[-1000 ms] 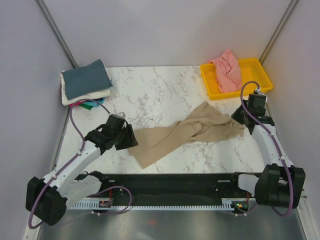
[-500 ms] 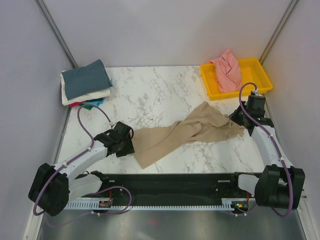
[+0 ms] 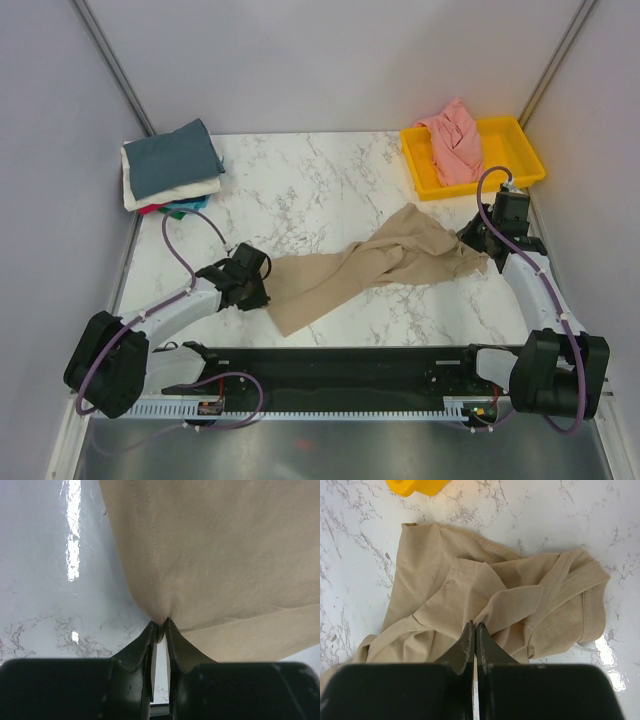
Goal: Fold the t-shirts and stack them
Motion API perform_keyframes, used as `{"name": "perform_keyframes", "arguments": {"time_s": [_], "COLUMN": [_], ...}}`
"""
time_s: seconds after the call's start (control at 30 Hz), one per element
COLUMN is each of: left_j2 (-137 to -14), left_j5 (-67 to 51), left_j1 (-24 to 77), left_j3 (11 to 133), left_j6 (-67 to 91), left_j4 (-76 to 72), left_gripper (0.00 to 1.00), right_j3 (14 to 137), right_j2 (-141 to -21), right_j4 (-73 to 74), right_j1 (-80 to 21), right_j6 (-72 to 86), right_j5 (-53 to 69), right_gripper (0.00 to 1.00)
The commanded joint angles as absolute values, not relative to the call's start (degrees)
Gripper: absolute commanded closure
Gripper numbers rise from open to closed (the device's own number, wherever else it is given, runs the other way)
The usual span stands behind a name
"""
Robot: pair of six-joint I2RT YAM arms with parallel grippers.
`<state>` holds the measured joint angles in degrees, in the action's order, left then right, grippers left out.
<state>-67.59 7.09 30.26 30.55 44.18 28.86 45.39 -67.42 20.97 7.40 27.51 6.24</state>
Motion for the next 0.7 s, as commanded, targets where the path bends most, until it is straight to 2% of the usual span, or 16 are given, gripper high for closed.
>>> {"name": "perform_keyframes", "arguments": {"time_s": [0.0,0.07,0.13,0.43,0.67], "left_j2": [-66.5,-65.2,-64.1,-53.9,-49.7], "left_j5": [7.3,6.9,6.4,7.5,14.5], "left_j1": [30.4,30.4,30.4,30.3,30.1], "left_j3": [30.0,31.0,32.2,46.4,61.6], "left_j6": [45.4,44.9,44.7,41.8,38.3], "left_j4": [25.7,26.4,28.1,42.2,51.2], "left_gripper": [0.83,0.93,0.98,0.98,0.98], "right_j3": [45.2,45.1,45.2,48.8,56.5], "right_j2": [-66.7,-66.7,-66.8,-63.4,-59.5], "right_j4": [19.3,19.2,19.2,21.6,26.6], "right_j1": [7.6,7.6,7.6,7.6,7.6], "right_j6": [26.5,26.8,27.2,30.2,30.6], "right_j5": [6.7,6.8,7.1,10.8,10.6], "right_gripper": [1.00,1.00,1.00,1.00,1.00]}}
